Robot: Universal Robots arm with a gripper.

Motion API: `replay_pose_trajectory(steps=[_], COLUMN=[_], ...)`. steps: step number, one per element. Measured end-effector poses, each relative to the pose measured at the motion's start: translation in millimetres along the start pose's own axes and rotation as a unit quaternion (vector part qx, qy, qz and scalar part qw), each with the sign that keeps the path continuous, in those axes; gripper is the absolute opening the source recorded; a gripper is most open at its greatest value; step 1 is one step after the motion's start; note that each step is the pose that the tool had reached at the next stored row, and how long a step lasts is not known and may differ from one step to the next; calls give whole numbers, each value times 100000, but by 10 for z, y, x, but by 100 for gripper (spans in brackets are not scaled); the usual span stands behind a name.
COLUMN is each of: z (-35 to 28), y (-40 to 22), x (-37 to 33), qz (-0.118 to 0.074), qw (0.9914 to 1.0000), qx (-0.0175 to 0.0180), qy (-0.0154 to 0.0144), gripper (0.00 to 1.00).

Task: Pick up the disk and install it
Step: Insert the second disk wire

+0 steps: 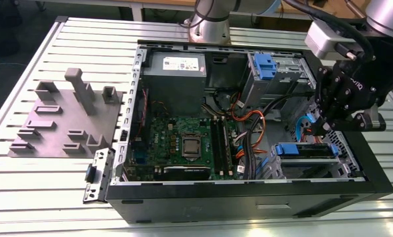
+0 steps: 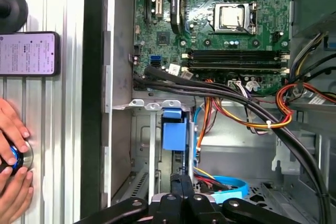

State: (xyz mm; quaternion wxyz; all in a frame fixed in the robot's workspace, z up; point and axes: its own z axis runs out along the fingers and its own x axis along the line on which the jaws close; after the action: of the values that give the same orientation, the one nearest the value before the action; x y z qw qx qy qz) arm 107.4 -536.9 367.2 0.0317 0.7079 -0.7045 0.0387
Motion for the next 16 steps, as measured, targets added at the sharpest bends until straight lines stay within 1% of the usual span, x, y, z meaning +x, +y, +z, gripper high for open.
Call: replay_pose_trajectory(steps=[5,8,12,16], z=[-27,-33,-34,-36], y=[0,0,0,0], x=[-54,-81,-107,-126], qz=[0,-2,74,252], qw=[100000,100000,100000,99999], qx=[-1,-2,-18,-43], qy=[5,2,-210,-268], gripper=[11,11,11,11])
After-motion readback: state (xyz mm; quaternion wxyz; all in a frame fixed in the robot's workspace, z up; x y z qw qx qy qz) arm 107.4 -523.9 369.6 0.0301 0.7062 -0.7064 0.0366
